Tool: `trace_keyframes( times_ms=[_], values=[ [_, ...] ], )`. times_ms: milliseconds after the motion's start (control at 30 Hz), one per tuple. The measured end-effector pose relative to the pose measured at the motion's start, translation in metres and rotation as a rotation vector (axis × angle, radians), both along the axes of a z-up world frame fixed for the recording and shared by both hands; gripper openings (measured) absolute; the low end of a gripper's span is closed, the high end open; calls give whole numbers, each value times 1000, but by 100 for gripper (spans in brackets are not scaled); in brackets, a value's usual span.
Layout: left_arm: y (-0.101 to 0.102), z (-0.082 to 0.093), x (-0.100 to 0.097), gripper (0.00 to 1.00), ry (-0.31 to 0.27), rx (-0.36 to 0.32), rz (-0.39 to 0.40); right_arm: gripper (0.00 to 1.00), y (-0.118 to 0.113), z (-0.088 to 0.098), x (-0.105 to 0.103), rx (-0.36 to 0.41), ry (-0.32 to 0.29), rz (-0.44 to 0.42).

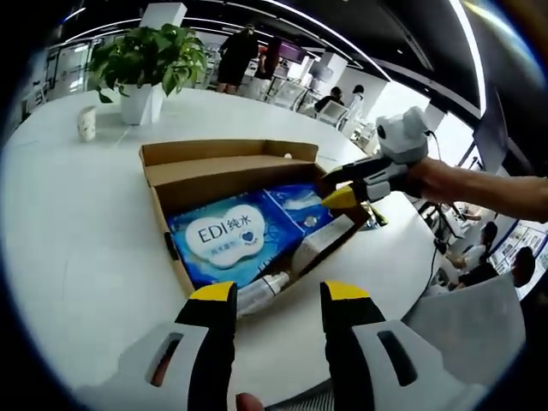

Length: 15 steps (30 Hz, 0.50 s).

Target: Operate the shoe box by opening the lid, removing the specified soft item, and placing it in the target area until the item is outside and the box remains undamaged.

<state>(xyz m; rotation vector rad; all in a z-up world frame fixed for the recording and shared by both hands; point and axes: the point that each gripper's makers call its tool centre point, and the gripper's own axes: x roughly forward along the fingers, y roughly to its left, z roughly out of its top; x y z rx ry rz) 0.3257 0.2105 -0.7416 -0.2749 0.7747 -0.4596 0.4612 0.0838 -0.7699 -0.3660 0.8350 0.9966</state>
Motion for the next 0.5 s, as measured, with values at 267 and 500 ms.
trace_keyframes(
  times_ms=[267, 500],
  values=[
    [1, -5, -1, 39, 12, -8, 9, 58, 9, -12, 2, -82, -26, 118],
    [5, -9, -1, 38, 21, -19, 22, 65, 14, -25, 0, -170, -61, 234]
  ],
)
